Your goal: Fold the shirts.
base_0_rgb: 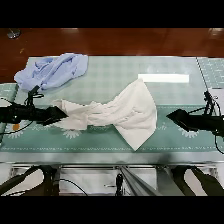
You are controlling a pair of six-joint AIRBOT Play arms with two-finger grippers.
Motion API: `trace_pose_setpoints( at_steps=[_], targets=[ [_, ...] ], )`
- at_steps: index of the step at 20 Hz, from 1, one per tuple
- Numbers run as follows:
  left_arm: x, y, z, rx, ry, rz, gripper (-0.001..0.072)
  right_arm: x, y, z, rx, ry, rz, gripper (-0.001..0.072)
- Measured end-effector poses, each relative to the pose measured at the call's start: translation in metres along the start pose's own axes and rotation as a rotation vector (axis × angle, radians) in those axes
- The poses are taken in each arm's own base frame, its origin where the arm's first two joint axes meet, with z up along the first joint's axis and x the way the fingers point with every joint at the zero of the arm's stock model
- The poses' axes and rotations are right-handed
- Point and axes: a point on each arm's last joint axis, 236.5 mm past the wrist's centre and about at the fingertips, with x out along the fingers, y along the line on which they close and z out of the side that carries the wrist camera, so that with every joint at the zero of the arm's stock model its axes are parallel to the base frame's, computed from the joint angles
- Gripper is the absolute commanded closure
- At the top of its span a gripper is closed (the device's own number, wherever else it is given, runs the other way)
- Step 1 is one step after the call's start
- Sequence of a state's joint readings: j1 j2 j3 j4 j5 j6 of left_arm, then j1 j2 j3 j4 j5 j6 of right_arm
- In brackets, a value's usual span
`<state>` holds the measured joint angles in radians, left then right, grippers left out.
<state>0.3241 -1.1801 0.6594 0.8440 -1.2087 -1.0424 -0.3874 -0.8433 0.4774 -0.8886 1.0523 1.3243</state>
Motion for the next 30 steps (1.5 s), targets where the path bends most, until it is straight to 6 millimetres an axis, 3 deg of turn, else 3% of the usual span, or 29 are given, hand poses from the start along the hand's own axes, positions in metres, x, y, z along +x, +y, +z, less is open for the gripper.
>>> trace_pose_setpoints(
  at_steps=[5,8,12,13,14,15,17,22,30],
  targets=[
    [-0.010,0.038,0.010,0.011,-0.033,0.151,0.0004,0.003,0.002,-0.008,0.016,0.018,0.020,0.0093],
    [-0.005,0.039,0.010,0.010,-0.027,0.157,0.0004,0.003,0.003,-0.009,0.021,0.020,0.027,0.0092],
    [0.020,0.023,0.000,0.037,0.047,0.121,0.0011,0.004,0.004,-0.010,0.025,0.023,0.029,0.0093],
    [0.027,0.017,-0.005,0.058,0.074,0.108,0.0152,0.004,0.004,-0.010,0.026,0.023,0.030,0.0092],
    [0.033,0.012,-0.010,0.075,0.099,0.101,0.0558,0.004,0.004,-0.011,0.029,0.027,0.032,0.0092],
    [0.037,0.011,-0.014,0.094,0.120,0.105,0.0680,0.004,0.005,-0.013,0.030,0.035,0.034,0.0092],
    [0.041,0.005,-0.016,0.118,0.136,0.096,0.0680,0.003,0.006,-0.022,0.030,0.075,0.038,0.0092],
    [0.038,-0.010,-0.010,0.150,0.140,0.071,0.0679,0.012,0.004,-0.067,0.008,0.272,-0.017,0.0093],
    [0.032,-0.031,0.004,0.157,0.110,0.016,0.0679,0.057,0.037,-0.120,-0.058,0.503,-0.030,0.0093]
  ],
)
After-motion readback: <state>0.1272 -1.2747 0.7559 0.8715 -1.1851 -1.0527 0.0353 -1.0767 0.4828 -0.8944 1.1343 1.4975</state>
